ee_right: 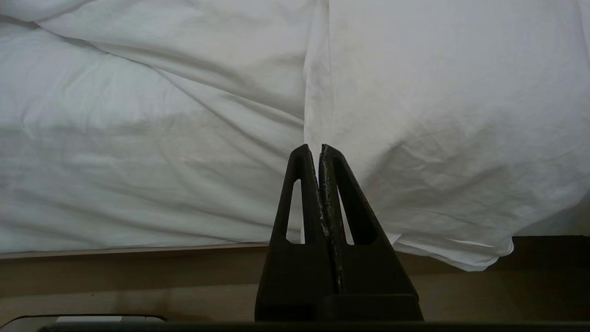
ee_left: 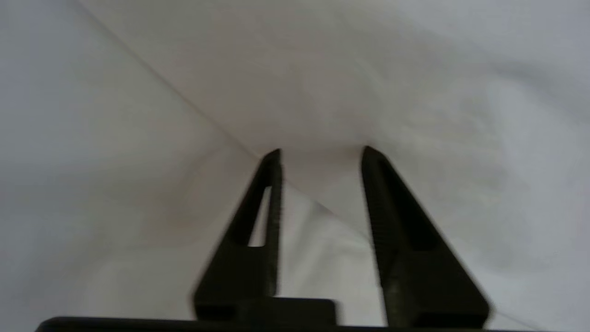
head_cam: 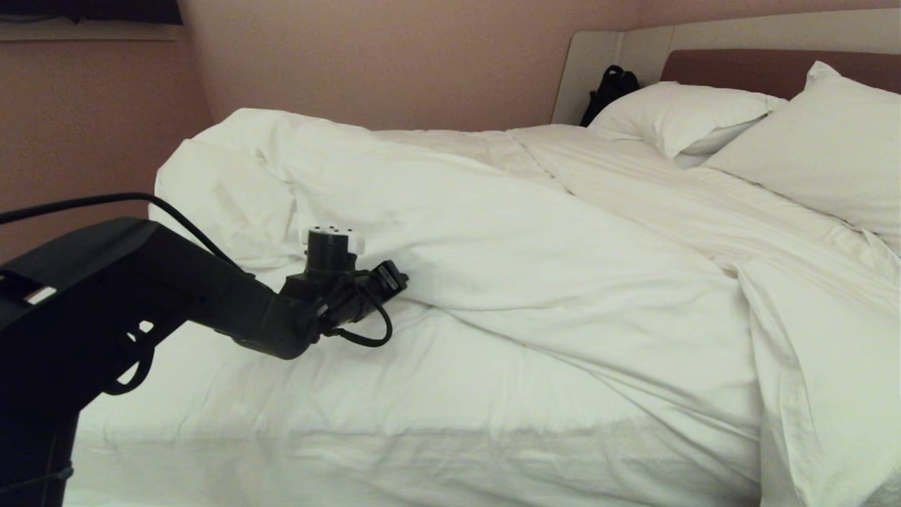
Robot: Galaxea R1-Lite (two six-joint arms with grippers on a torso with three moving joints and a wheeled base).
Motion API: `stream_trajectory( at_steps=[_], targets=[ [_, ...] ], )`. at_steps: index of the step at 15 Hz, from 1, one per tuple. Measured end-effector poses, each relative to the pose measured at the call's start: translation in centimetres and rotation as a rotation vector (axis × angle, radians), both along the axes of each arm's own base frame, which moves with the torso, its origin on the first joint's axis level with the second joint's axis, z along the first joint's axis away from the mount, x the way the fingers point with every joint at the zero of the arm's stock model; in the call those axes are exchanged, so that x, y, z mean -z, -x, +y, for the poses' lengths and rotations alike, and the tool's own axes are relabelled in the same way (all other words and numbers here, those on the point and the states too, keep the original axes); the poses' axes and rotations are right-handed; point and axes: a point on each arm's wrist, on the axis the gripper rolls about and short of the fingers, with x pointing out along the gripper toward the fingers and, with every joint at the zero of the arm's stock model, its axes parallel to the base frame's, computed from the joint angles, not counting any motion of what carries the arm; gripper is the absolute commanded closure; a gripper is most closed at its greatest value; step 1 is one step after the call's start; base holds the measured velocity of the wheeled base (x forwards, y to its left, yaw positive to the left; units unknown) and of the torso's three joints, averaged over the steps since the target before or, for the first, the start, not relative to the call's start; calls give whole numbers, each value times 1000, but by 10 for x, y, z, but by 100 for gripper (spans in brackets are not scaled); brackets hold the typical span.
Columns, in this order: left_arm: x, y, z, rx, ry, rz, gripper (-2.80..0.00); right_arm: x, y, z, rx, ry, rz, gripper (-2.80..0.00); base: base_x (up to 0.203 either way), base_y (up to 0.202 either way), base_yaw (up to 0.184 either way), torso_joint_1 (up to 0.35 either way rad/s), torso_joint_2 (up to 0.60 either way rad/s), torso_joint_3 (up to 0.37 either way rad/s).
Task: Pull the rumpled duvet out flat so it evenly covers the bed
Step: Hold the folded corner of the quilt
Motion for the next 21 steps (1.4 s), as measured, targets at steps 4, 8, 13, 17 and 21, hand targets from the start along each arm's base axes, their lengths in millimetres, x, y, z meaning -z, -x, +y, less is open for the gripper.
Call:
stream_trajectory(
  at_steps=[4,8,13,17,21],
  targets=[
    [-8,6,-9,18,51,-64,-280,0,0,0,0,0,0,0,0,0,0,0,0,0],
    [-21,13,-32,53,182,-88,-280,0,0,0,0,0,0,0,0,0,0,0,0,0],
    [-11,-6,-50,31,256,4,-280,0,0,0,0,0,0,0,0,0,0,0,0,0],
    [3,-18,-57,-8,234,109,-280,0,0,0,0,0,0,0,0,0,0,0,0,0],
    [7,-41,-64,-155,188,141,-280,0,0,0,0,0,0,0,0,0,0,0,0,0]
  ],
)
